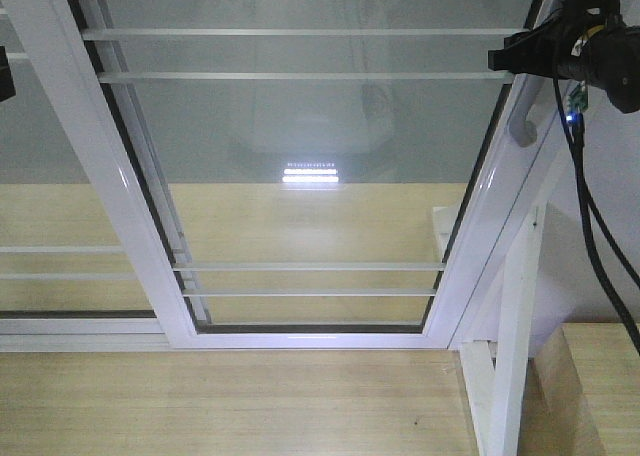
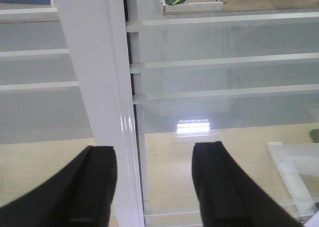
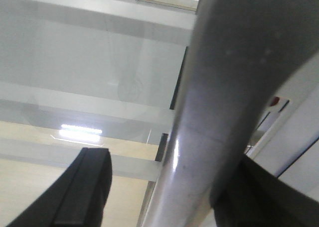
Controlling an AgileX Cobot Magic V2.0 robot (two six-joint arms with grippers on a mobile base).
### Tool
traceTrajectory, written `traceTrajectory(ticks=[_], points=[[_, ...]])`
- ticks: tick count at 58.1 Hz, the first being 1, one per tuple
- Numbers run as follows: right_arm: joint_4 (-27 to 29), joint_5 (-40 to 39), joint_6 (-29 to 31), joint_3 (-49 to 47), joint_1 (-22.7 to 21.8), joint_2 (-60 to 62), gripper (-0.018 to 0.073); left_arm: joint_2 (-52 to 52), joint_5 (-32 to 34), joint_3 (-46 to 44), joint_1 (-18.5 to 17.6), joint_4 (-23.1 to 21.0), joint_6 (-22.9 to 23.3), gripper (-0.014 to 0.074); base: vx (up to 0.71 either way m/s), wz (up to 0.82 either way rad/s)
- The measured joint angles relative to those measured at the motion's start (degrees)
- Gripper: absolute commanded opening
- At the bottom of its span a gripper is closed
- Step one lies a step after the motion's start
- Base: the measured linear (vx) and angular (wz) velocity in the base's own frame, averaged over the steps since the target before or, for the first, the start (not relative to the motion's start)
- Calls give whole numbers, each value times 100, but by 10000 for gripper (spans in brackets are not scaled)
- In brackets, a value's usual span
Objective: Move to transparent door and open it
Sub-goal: 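Close the right gripper around the silver door handle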
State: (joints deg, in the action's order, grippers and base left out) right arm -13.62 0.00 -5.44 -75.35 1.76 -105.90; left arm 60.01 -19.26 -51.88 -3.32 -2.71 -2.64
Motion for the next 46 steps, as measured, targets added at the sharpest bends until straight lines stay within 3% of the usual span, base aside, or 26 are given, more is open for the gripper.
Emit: traceTrajectory(ticks=[10,18,46], points=[[-19,0,0,-59,-53,-37,221,0,0,0,0,0,0,466,0,0],[49,0,-125,-63,-58,-37,-8,0,0,0,0,0,0,464,0,0],[119,-306,-215,-33,334,-132,-9,0,0,0,0,0,0,464,0,0]])
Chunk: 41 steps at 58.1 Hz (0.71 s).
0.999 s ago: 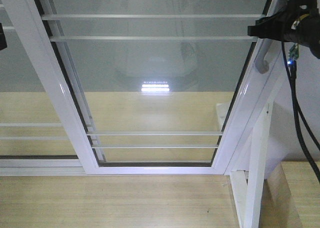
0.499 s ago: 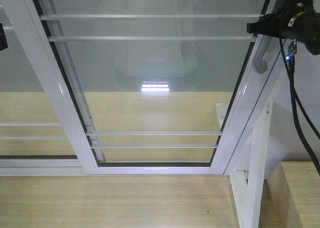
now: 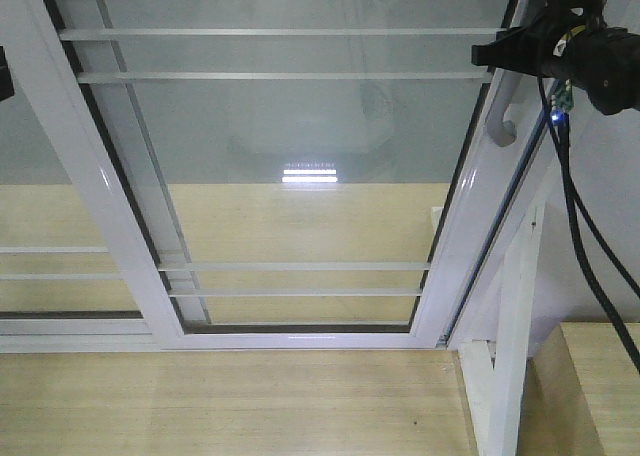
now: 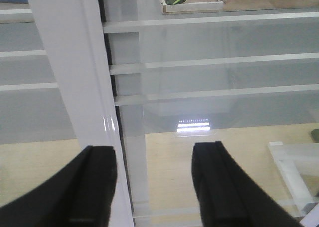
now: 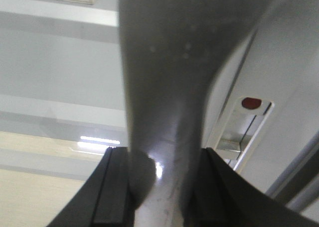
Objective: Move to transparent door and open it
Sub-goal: 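Close the right gripper around the silver door handle, then pull the handle with the right gripper, sliding the glass door along its track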
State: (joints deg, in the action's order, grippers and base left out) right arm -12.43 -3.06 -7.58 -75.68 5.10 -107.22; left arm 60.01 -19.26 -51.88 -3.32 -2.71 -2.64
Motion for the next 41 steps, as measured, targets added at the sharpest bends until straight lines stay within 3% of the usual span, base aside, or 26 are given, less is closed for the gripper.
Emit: traceTrajectory(ticks=[30,41], points=[[247,-850,115,-35,894,-322,-9,0,-41,0,0,0,0,464,0,-1],[247,-713,121,-482,1284,-612,-9,0,-213,0,0,0,0,464,0,0]])
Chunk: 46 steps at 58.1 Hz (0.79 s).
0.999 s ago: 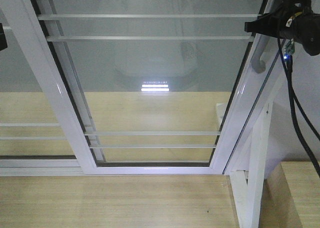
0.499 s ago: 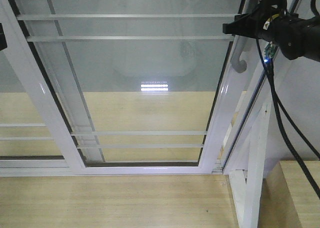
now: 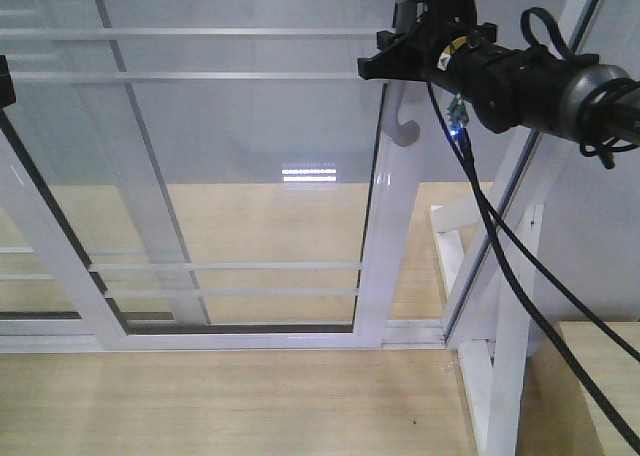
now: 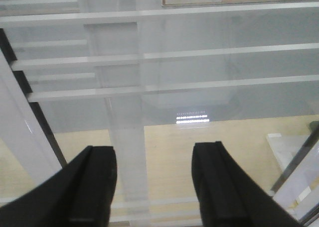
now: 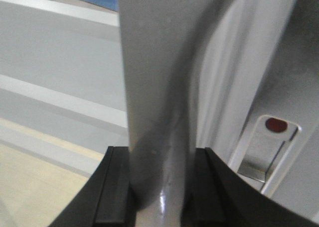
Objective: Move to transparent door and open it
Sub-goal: 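Pull the handle with the right gripper, sliding the glass door along its track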
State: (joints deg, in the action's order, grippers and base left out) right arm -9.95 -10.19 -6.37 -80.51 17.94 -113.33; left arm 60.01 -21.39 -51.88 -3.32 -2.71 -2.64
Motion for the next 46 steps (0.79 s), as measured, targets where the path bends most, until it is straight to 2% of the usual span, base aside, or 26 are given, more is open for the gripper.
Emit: traceTrajectory(ticks=[18,32,39,46], points=[[70,675,12,-1120,628,-600,-9,0,-137,0,0,0,0,464,0,0],[64,313,37,-1478,937,-929,2,0,-139,0,0,0,0,464,0,0],[35,143,37,-1490,959,-984,48,0,-144,0,0,0,0,464,0,3],[35,145,37,-1490,959,-984,146,0,-144,0,0,0,0,464,0,2]])
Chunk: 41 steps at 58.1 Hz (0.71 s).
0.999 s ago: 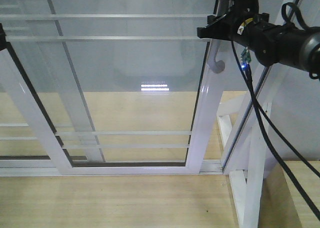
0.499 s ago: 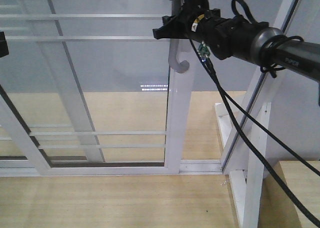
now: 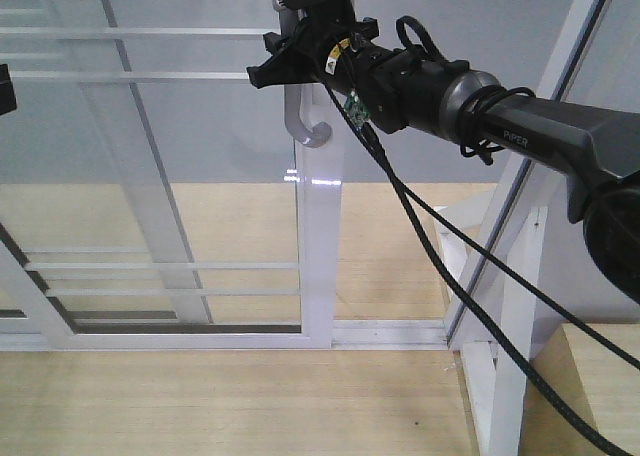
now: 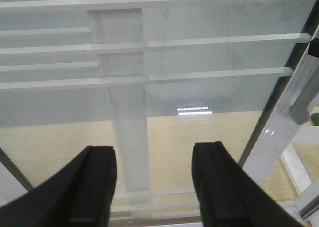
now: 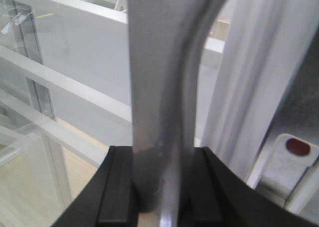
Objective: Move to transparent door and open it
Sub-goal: 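Pull the handle with the right gripper, sliding the glass door along its track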
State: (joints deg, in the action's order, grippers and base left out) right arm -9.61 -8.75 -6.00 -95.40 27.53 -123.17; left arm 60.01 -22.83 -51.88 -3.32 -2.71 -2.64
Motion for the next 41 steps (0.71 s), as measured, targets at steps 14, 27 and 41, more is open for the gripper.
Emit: traceTrajectory(ticks=[14,27,41], points=[[96,121,-6,10,-114,28,483,0,-13,0,0,0,0,464,0,0],[142,356,-3,18,-174,83,606,0,-13,0,0,0,0,464,0,0],[176,781,57,18,-227,231,593,0,-18,0,0,0,0,464,0,-1]])
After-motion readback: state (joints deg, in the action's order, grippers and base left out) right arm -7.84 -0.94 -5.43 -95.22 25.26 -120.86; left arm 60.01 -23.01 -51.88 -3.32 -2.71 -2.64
